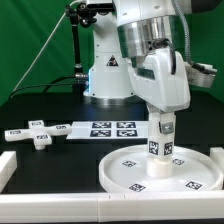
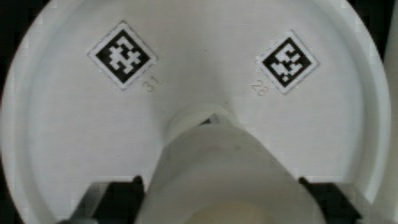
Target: Assemble round table
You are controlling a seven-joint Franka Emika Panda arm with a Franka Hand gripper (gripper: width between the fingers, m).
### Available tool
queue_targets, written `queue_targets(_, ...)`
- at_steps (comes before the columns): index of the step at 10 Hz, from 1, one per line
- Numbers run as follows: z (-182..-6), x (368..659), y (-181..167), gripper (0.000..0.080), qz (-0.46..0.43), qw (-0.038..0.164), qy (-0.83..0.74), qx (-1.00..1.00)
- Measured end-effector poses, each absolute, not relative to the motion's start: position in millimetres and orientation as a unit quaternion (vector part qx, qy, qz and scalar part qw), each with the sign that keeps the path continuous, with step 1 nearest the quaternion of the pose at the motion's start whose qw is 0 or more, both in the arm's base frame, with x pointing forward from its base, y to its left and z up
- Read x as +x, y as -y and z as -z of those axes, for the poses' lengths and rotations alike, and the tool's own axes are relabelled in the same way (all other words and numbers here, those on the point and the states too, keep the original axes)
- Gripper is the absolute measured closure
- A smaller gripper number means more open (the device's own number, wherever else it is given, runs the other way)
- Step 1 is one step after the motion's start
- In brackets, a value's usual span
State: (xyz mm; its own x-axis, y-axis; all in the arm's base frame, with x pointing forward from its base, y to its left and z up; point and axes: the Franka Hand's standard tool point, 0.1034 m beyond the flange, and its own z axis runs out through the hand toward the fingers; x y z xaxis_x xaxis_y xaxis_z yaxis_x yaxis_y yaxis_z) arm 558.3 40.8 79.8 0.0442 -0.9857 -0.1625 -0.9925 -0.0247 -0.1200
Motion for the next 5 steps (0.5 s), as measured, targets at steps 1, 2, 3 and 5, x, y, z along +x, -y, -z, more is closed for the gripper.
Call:
queue_targets(1, -79.6, 558.5, -40.4, 0.0390, -0.018, 0.103, -0.695, -0.711)
queue_targets(2, -79.4, 558.4, -41.0, 0.0298, -0.017, 0.103, -0.685, -0.721)
queue_targets(3, -79.2, 558.2, -41.2, 0.0298, -0.016, 0.103, -0.676, -0.730)
queue_targets(5, -81.4, 561.4, -42.8, 0.0160, -0.020, 0.101, -0.626, -0.773)
